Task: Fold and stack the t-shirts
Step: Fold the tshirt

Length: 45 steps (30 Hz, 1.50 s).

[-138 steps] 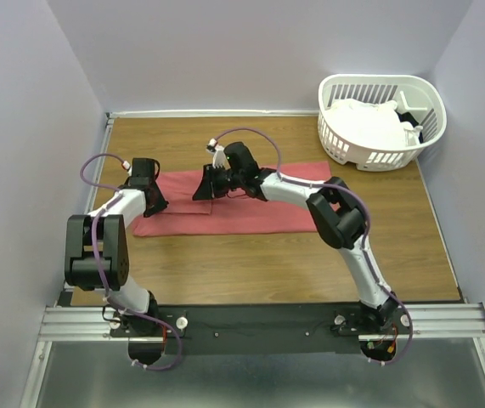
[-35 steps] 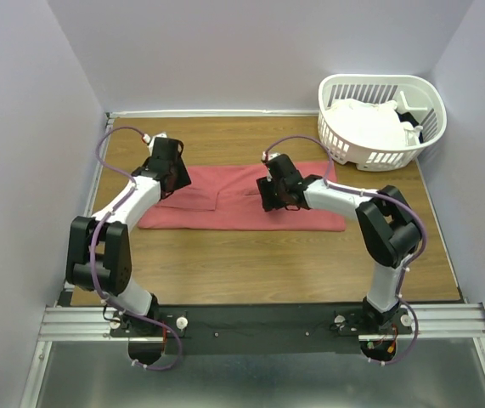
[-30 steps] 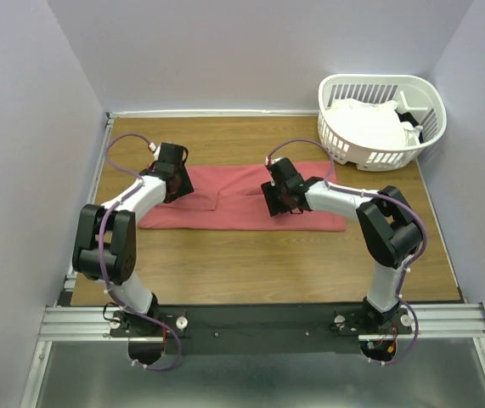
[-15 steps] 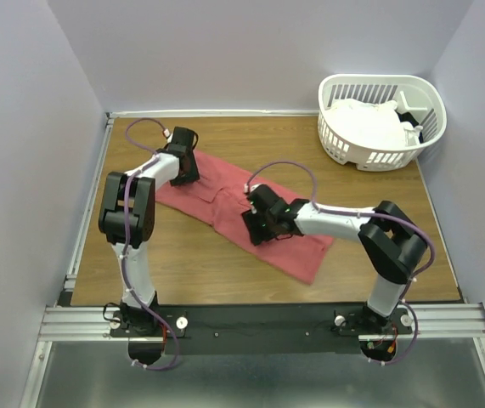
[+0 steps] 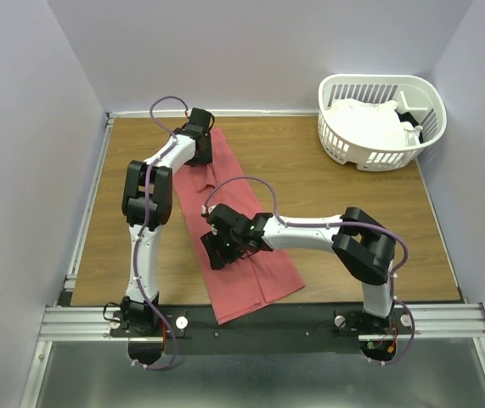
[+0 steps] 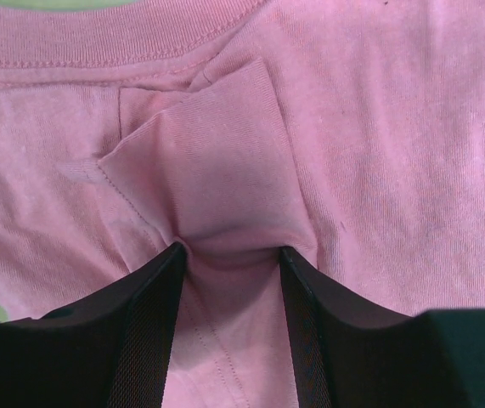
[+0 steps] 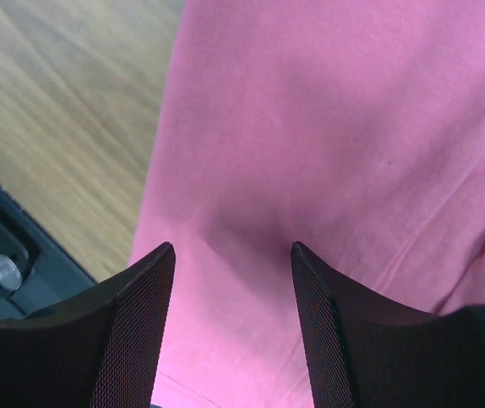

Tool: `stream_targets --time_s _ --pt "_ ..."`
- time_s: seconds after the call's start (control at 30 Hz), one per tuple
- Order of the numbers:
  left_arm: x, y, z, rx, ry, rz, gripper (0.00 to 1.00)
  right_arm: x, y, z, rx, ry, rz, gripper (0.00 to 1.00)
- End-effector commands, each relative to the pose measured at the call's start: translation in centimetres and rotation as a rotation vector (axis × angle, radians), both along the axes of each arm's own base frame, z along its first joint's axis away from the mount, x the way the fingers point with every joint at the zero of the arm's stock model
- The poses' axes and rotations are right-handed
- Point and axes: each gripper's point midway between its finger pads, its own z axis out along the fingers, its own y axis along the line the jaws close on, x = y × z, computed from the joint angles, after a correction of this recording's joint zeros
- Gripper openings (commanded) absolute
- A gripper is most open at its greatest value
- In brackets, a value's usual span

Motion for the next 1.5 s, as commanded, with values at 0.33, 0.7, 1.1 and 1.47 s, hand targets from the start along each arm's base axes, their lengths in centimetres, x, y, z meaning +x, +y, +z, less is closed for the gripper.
stream_targets --time_s 0.33,0.7,1.1,1.47 --pt "2.9 -2.9 14.5 -0.065 -0.291 -0.041 0.62 13.2 -7.5 8.3 0.128 -0.157 -0.252 0.63" --pt "-8.9 6.0 23.8 -0.072 -0.566 0.231 0.62 23.8 -2.3 10.2 0.314 -0.215 -0.209 0.31" --pt "-19.4 8.1 15.7 -0.066 -0.542 0.199 0.62 29.2 5.3 4.3 0.430 -0.154 -0.130 0.25" --pt "-18.9 7.6 14.7 -0.067 -0.503 0.178 0.62 30.1 3.8 -2.1 0.368 -0.086 -0.222 0.27"
